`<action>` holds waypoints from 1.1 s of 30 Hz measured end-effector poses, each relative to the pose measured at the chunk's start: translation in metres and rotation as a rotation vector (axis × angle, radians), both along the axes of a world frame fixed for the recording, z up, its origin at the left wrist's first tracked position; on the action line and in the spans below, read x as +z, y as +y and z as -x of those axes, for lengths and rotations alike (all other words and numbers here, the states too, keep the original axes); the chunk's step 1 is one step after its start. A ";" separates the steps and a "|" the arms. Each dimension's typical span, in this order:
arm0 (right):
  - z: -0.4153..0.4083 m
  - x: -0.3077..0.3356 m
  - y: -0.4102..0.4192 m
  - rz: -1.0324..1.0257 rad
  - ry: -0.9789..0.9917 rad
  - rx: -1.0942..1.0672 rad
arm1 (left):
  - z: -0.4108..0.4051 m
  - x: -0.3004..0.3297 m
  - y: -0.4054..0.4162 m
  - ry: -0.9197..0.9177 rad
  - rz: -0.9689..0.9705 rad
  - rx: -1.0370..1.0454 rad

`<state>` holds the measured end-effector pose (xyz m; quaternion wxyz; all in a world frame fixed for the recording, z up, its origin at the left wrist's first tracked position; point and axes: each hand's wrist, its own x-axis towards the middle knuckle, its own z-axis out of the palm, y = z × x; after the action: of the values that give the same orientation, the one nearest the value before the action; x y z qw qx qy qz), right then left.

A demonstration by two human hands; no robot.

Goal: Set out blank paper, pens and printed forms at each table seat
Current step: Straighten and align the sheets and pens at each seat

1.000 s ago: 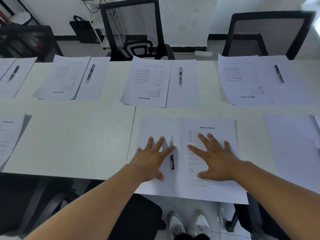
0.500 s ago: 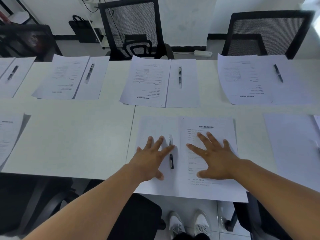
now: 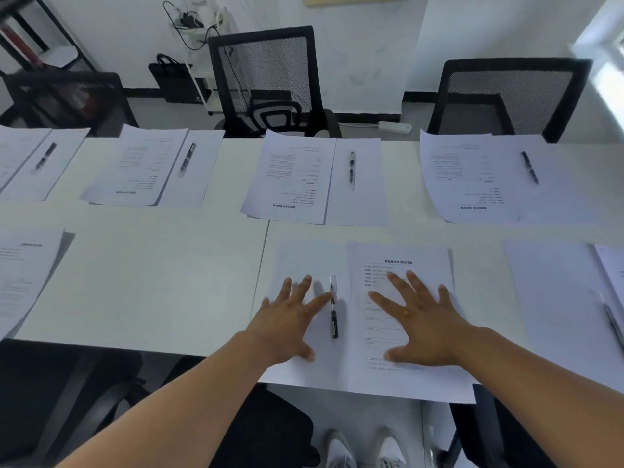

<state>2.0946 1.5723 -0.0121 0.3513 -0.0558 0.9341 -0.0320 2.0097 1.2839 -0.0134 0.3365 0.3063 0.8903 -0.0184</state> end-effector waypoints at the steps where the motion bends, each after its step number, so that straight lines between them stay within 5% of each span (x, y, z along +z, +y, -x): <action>1: -0.001 0.005 0.000 -0.005 0.005 0.004 | -0.001 0.004 -0.003 -0.003 -0.004 0.018; 20: 0.000 0.168 -0.054 0.003 0.295 0.202 | -0.045 0.174 -0.048 0.363 0.034 0.135; 33: -0.054 0.249 -0.197 0.136 0.506 0.544 | -0.199 0.278 -0.144 0.561 0.154 0.508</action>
<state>2.1483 1.3755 0.2371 0.1004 -0.3310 0.9381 0.0155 2.2084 1.1398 0.2649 0.0956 0.0330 0.9913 -0.0843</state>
